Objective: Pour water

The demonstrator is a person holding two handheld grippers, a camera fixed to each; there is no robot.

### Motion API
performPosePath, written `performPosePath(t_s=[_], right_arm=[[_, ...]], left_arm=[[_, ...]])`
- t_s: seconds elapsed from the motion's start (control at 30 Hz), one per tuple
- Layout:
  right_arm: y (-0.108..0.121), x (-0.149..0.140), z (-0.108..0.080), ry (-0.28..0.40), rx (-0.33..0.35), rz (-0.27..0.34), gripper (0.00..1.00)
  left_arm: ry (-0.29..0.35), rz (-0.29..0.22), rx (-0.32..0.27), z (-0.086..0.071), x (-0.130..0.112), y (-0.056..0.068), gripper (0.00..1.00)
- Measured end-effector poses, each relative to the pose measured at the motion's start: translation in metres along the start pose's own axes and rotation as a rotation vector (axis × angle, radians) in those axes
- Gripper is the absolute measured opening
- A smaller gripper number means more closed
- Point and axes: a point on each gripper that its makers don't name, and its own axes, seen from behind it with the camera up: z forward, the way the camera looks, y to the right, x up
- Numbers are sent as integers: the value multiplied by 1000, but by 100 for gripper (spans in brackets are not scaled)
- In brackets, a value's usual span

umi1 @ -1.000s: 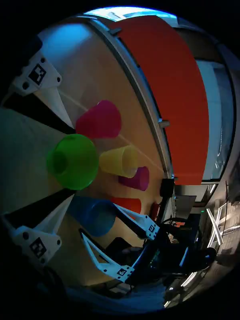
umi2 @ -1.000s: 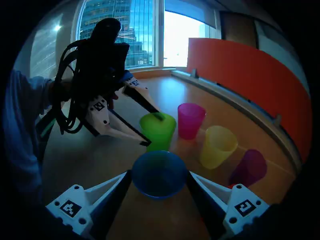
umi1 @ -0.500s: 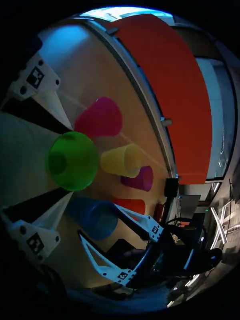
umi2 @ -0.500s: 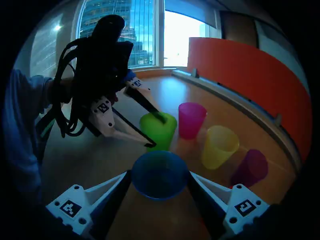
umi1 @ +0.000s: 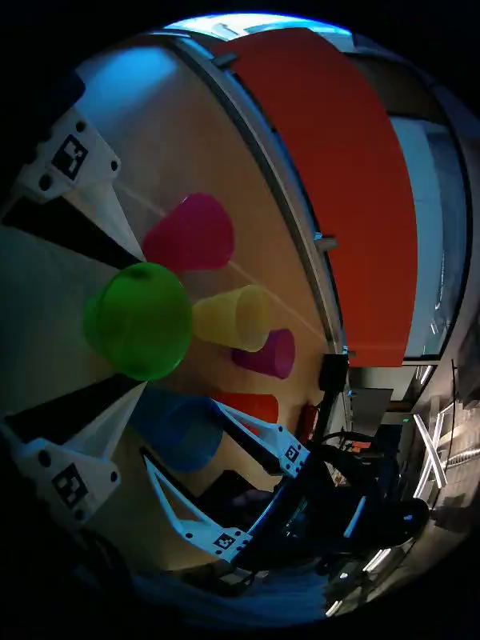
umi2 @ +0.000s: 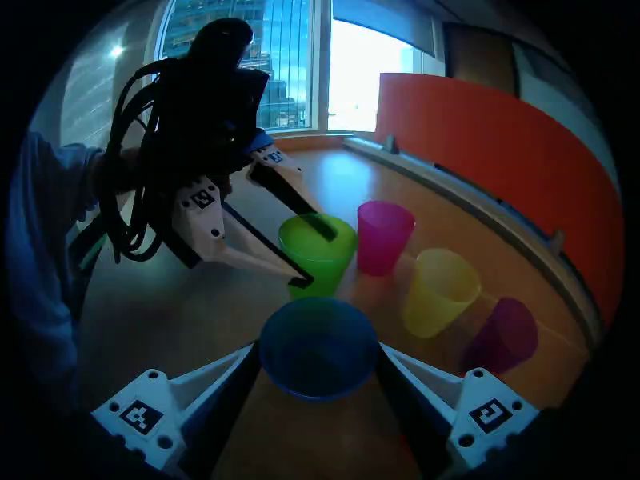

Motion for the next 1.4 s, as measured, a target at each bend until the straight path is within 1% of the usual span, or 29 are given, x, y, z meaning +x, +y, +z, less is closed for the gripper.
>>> performPosePath(t_s=[0.03,0.2,0.4,0.57,0.87,1.1,1.4], right_arm=[[0,0,0,0,-1,-1,100],[2,-2,2,-5,-14,-9,92],[3,1,0,6,-23,-2,91],[4,10,-6,31,-35,0,90],[3,33,-28,83,-62,3,91],[0,51,-49,134,-92,-1,91],[-5,69,-73,201,-118,3,91]], left_arm=[[2,0,1,0,0,0,87],[11,0,7,-3,3,-1,87],[24,-6,18,-9,5,-4,87],[38,-8,27,-16,8,-5,87],[94,-4,49,-36,25,-3,87],[156,7,78,-57,44,-1,87],[231,13,102,-83,67,5,87]])
